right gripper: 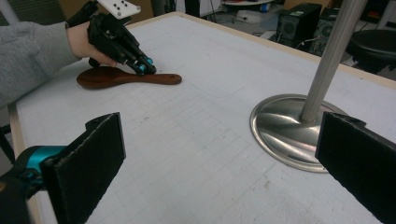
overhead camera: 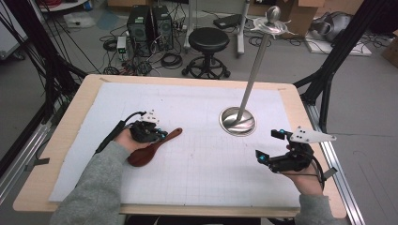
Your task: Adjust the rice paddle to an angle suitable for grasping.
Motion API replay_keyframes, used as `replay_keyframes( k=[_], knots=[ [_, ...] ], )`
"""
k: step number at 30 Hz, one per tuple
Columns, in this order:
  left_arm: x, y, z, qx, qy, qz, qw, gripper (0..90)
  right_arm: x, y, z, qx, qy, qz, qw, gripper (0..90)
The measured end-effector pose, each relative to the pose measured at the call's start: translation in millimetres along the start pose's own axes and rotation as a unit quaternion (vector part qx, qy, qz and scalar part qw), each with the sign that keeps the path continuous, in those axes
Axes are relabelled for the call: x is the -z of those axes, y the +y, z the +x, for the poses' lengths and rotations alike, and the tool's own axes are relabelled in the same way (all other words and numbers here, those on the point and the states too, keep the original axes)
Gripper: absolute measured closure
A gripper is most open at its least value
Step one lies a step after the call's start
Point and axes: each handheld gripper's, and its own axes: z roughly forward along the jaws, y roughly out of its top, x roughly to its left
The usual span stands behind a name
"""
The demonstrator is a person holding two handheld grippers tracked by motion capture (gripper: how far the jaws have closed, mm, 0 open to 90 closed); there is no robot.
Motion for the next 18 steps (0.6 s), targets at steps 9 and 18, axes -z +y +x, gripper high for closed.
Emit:
replay_keyframes(
  k=[9, 18],
  knots=[
    [1.2, 3.1, -2.8, -0.014, -0.008, 0.014, 0.9998, 89.6, -1.0, -0.4, 0.5, 0.000, 0.001, 0.002, 1.0000, 0.3],
    [-1.6, 8.9, -11.1, -0.041, -0.020, 0.032, 0.9985, 89.6, -0.2, -0.8, 0.1, -0.001, 0.000, 0.002, 1.0000, 0.3]
  ],
)
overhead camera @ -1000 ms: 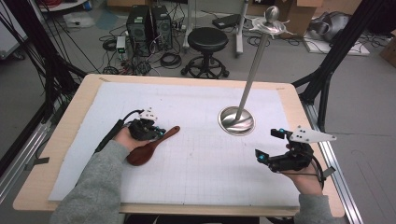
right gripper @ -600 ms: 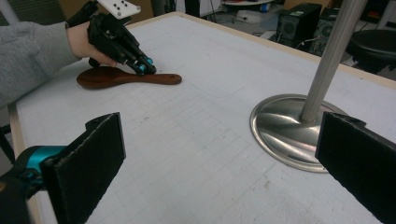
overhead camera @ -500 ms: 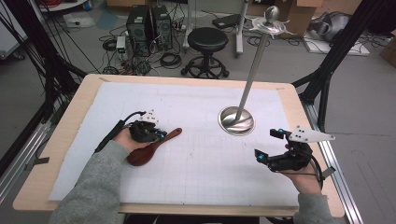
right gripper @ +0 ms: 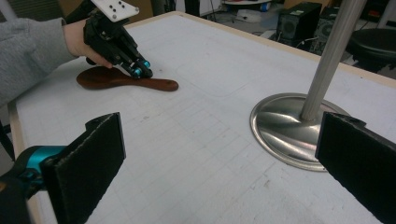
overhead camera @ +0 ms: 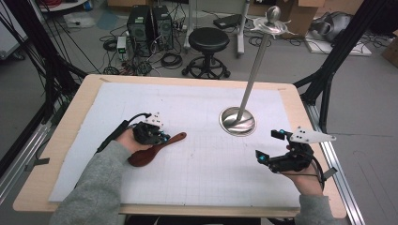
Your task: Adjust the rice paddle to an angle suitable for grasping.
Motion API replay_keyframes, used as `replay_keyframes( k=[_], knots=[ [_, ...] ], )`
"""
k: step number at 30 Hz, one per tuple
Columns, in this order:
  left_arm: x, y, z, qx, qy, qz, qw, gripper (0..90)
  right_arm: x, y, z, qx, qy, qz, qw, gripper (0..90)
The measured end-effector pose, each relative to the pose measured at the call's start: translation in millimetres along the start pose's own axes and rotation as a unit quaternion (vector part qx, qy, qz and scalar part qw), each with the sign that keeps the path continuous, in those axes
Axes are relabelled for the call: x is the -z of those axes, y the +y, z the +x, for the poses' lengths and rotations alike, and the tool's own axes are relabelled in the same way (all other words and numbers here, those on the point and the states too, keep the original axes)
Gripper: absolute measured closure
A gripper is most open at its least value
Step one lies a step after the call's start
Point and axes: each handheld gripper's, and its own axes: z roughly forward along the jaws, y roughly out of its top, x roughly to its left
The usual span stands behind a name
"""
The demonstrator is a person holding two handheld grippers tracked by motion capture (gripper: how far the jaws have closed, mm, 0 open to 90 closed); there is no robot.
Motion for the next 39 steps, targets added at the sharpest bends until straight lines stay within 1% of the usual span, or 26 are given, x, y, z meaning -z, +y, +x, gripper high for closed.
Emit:
replay_keyframes(
  k=[2, 7, 10, 11, 13, 14, 16, 17, 19, 20, 21, 22, 23, 26, 28, 30, 31, 32, 33, 34, 36, 37, 38, 39],
  knots=[
    [0.6, 1.0, -1.3, -0.005, -0.002, 0.006, 1.0000, 89.6, -0.2, -0.2, 0.1, -0.001, 0.000, 0.000, 1.0000, 0.3],
    [-0.2, 2.4, -4.8, -0.016, -0.016, 0.007, 0.9997, 89.6, -0.5, -0.7, -0.2, -0.001, -0.001, 0.002, 1.0000, 0.3],
    [-1.3, 3.4, -6.3, -0.023, -0.024, 0.012, 0.9994, 89.6, -0.7, -1.2, -0.4, -0.003, -0.002, 0.003, 1.0000, 0.3],
    [-0.8, 4.0, -6.4, -0.026, -0.023, 0.015, 0.9993, 89.6, -0.9, -1.5, -0.4, -0.003, 0.000, 0.005, 1.0000, 0.3],
    [-1.1, 4.4, -7.3, -0.026, -0.022, 0.012, 0.9994, 89.6, -1.5, -1.8, -0.8, -0.002, -0.001, 0.005, 1.0000, 0.3],
    [-0.5, 4.8, -7.3, -0.029, -0.020, 0.016, 0.9993, 89.6, -1.8, -2.0, -0.8, -0.003, -0.002, 0.006, 1.0000, 0.3],
    [0.7, 5.9, -8.0, -0.027, -0.015, 0.011, 0.9995, 89.5, -2.2, -2.3, -0.5, -0.004, -0.001, 0.008, 1.0000, 0.3],
    [2.7, 6.9, -7.6, -0.027, -0.014, 0.013, 0.9994, 89.3, -2.2, -2.4, -0.4, -0.004, -0.001, 0.009, 1.0000, 0.3],
    [6.5, 8.0, -7.8, -0.024, -0.014, 0.003, 0.9996, 85.8, -2.3, -2.5, -0.6, -0.004, -0.001, 0.009, 1.0000, 0.3],
    [9.0, 8.5, -7.9, -0.025, -0.018, 0.003, 0.9995, 85.3, -2.1, -2.5, -0.7, -0.005, -0.001, 0.009, 1.0000, 0.3],
    [10.9, 8.8, -8.7, -0.023, -0.018, -0.001, 0.9996, 83.2, -2.1, -2.5, -1.5, -0.002, -0.001, 0.007, 1.0000, 0.3],
    [13.0, 9.4, -8.4, -0.025, -0.020, -0.001, 0.9995, 80.8, -1.8, -2.4, -1.8, -0.004, -0.001, 0.007, 1.0000, 0.3],
    [15.4, 10.0, -9.4, -0.022, -0.021, -0.003, 0.9995, 77.6, -1.6, -2.4, -2.4, -0.005, -0.001, 0.006, 1.0000, 0.3],
    [20.3, 11.6, -12.8, -0.020, -0.027, -0.010, 0.9994, 70.8, -1.0, -2.3, -4.0, -0.009, -0.003, 0.004, 0.9999, 0.3],
    [24.4, 13.0, -15.0, -0.028, -0.027, -0.015, 0.9991, 65.5, 0.0, -2.3, -3.8, -0.009, -0.005, 0.000, 1.0000, 0.3],
    [26.8, 13.9, -16.6, -0.025, -0.026, -0.027, 0.9990, 54.6, 1.3, -2.4, -3.0, -0.006, -0.004, -0.002, 1.0000, 0.3],
    [27.7, 14.2, -17.4, -0.017, -0.028, -0.029, 0.9990, 47.9, 2.1, -2.4, -2.3, -0.009, 0.000, -0.003, 1.0000, 0.3],
    [28.7, 14.4, -17.7, -0.019, -0.029, -0.027, 0.9990, 47.9, 2.1, -2.4, -2.3, -0.009, 0.000, -0.003, 1.0000, 0.3],
    [29.0, 14.3, -19.1, -0.020, -0.027, -0.027, 0.9991, 44.6, 2.3, -2.5, -2.4, -0.009, 0.000, -0.003, 1.0000, 0.3],
    [29.4, 14.3, -21.0, -0.019, -0.025, -0.024, 0.9992, 40.2, 2.1, -2.4, -3.0, -0.010, 0.001, -0.004, 0.9999, 0.3],
    [30.4, 14.3, -23.6, -0.027, -0.024, -0.018, 0.9992, 32.5, 1.2, -2.2, -5.0, -0.007, 0.001, -0.005, 1.0000, 0.3],
    [30.7, 14.1, -24.4, -0.027, -0.023, -0.016, 0.9992, 27.4, 0.5, -2.0, -5.6, -0.010, 0.001, -0.006, 0.9999, 0.3],
    [31.4, 14.0, -24.4, -0.020, -0.025, -0.012, 0.9994, 22.6, -0.3, -1.8, -5.7, -0.013, 0.002, -0.005, 0.9999, 0.3],
    [32.4, 13.9, -23.4, -0.013, -0.028, -0.005, 0.9995, 19.0, -1.5, -1.7, -6.5, -0.011, 0.003, -0.005, 0.9999, 0.3]
  ],
)
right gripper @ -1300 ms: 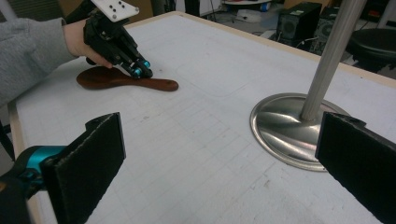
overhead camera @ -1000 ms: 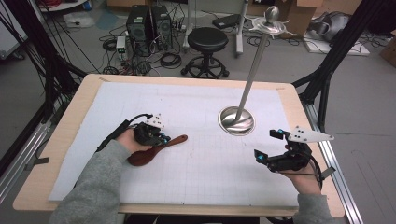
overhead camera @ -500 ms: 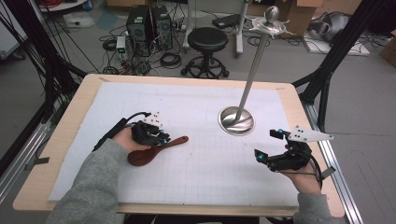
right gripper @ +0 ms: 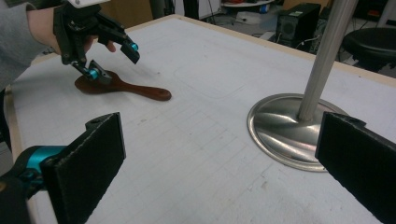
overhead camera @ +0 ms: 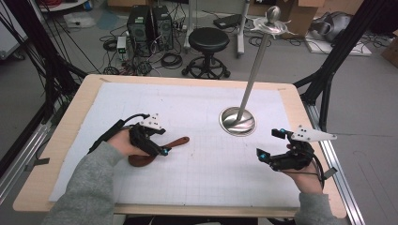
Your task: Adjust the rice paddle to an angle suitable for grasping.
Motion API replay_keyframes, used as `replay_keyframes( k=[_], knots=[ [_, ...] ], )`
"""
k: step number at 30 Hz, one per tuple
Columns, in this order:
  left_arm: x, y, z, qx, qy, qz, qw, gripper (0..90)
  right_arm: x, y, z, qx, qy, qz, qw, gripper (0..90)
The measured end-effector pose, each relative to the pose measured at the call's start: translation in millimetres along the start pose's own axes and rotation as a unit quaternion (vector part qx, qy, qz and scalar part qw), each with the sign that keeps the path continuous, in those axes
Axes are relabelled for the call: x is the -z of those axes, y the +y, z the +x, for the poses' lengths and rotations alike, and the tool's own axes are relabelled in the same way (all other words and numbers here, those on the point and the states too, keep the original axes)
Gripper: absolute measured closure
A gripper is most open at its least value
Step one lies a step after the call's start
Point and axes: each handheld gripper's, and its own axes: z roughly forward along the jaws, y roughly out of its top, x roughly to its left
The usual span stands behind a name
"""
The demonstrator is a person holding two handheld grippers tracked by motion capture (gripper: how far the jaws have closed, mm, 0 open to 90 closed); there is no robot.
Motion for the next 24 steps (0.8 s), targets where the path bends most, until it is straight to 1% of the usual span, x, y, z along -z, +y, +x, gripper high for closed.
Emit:
replay_keyframes(
  k=[2, 5, 6, 7, 8, 9, 10, 12, 13, 14, 16, 17, 18, 19, 20, 21, 22, 24],
  knots=[
    [2.3, -0.8, 2.2, 0.018, 0.002, 0.008, 0.9998, 16.1, -2.3, 0.1, -0.1, 0.002, 0.001, 0.004, 1.0000, 0.3],
    [4.1, -2.2, 5.5, 0.034, -0.002, 0.017, 0.9993, 10.3, -5.3, 0.1, 0.2, 0.003, 0.003, 0.009, 1.0000, 0.3],
    [4.2, -2.6, 5.9, 0.035, -0.004, 0.020, 0.9992, 9.7, -5.8, 0.3, 0.4, 0.001, 0.003, 0.009, 1.0000, 0.3],
    [3.7, -3.2, 5.4, 0.030, -0.008, 0.022, 0.9993, 9.7, -6.4, 0.2, 0.0, 0.004, 0.004, 0.009, 0.9999, 0.3],
    [3.0, -3.4, 5.2, 0.027, -0.014, 0.022, 0.9993, 9.7, -6.7, 0.1, 0.7, 0.001, 0.005, 0.013, 0.9999, 0.3],
    [2.0, -3.6, 4.4, 0.028, -0.019, 0.022, 0.9992, 9.7, -7.0, -0.1, 0.4, 0.003, 0.004, 0.012, 0.9999, 0.3],
    [1.0, -3.6, 4.4, 0.026, -0.030, 0.025, 0.9989, 9.7, -6.8, -0.1, 0.7, 0.002, 0.005, 0.013, 0.9999, 0.3],
    [-0.4, -3.0, 4.0, 0.020, -0.038, 0.030, 0.9986, 9.6, -6.0, -0.2, 0.5, 0.003, 0.004, 0.012, 0.9999, 0.3],
    [-1.1, -2.6, 3.1, 0.022, -0.039, 0.030, 0.9985, 9.0, -5.3, -0.4, 0.5, 0.001, 0.004, 0.011, 0.9999, 0.3],
    [-1.0, -1.6, 3.4, 0.013, -0.042, 0.038, 0.9983, 8.5, -5.0, -0.5, 0.0, 0.004, 0.003, 0.010, 0.9999, 0.3],
    [-2.6, -0.6, 2.2, 0.012, -0.044, 0.036, 0.9983, 8.3, -3.9, -1.0, 0.3, 0.001, 0.004, 0.011, 0.9999, 0.3],
    [-2.8, 0.1, 2.0, 0.010, -0.045, 0.040, 0.9981, 8.4, -3.5, -1.3, 0.6, -0.001, 0.003, 0.011, 0.9999, 0.3],
    [-3.9, 0.3, 1.1, 0.013, -0.044, 0.038, 0.9982, 8.4, -3.4, -1.5, 0.6, -0.001, 0.003, 0.012, 0.9999, 0.3],
    [-3.9, 1.0, 1.2, 0.009, -0.041, 0.044, 0.9981, 8.4, -3.3, -1.7, 0.7, 0.000, 0.003, 0.012, 0.9999, 0.3],
    [-5.0, 1.4, 0.7, 0.010, -0.039, 0.043, 0.9982, 8.4, -3.3, -2.0, 1.0, 0.000, 0.004, 0.013, 0.9999, 0.3],
    [-5.5, 1.8, 1.3, 0.006, -0.037, 0.047, 0.9982, 8.4, -3.2, -2.2, 1.3, 0.000, 0.004, 0.015, 0.9999, 0.3],
    [-5.9, 1.8, 1.3, 0.007, -0.039, 0.048, 0.9981, 8.6, -3.3, -2.5, 1.3, 0.002, 0.004, 0.014, 0.9999, 0.3],
    [-7.5, 1.7, 1.2, 0.011, -0.035, 0.052, 0.9980, 8.7, -2.8, -2.8, 1.4, 0.002, 0.003, 0.014, 0.9999, 0.3]
  ],
)
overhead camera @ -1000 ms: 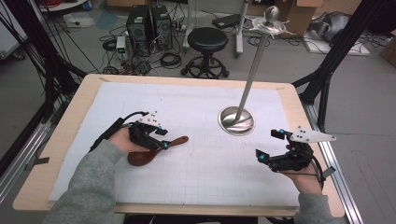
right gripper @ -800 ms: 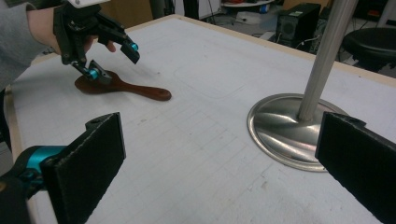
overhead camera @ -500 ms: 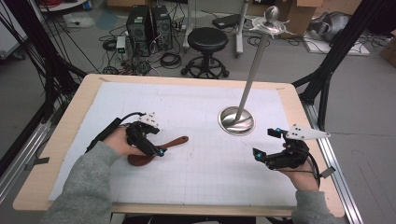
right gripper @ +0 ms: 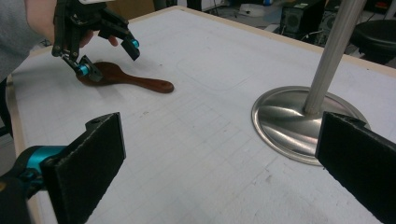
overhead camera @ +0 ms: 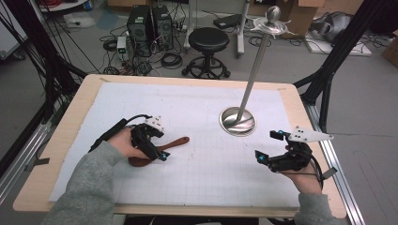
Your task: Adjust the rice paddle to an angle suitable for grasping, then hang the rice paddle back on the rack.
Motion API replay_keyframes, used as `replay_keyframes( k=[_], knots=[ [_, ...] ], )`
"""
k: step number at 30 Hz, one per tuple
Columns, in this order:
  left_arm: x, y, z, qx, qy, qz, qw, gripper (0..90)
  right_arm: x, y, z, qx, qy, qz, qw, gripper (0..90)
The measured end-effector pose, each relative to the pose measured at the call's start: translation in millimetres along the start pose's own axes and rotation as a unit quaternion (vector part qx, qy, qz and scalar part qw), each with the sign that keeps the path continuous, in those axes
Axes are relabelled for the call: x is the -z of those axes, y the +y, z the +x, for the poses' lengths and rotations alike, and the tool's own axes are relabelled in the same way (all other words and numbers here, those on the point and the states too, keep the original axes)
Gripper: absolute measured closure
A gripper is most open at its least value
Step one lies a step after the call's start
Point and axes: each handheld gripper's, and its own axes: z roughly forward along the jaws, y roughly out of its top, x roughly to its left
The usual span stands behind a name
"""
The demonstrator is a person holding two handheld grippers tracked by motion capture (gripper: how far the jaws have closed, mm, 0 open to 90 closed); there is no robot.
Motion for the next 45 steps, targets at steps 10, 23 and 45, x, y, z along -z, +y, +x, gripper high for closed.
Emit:
replay_keyframes(
  k=[10, 23, 45],
  knots=[
    [-5.5, 2.6, 1.1, -0.012, 0.017, 0.032, 0.9993, 15.4, 2.1, -1.8, 1.5, -0.002, 0.000, 0.003, 1.0000, 0.3],
    [-17.5, 5.1, 4.8, -0.018, 0.029, 0.080, 0.9962, 30.0, 7.0, -6.8, 3.3, -0.005, -0.002, 0.010, 0.9999, 0.4],
    [-21.0, 13.2, 6.3, -0.022, 0.027, 0.116, 0.9926, 55.9, 7.8, -10.9, 5.2, -0.004, -0.004, 0.020, 0.9998, 0.4]
  ],
)
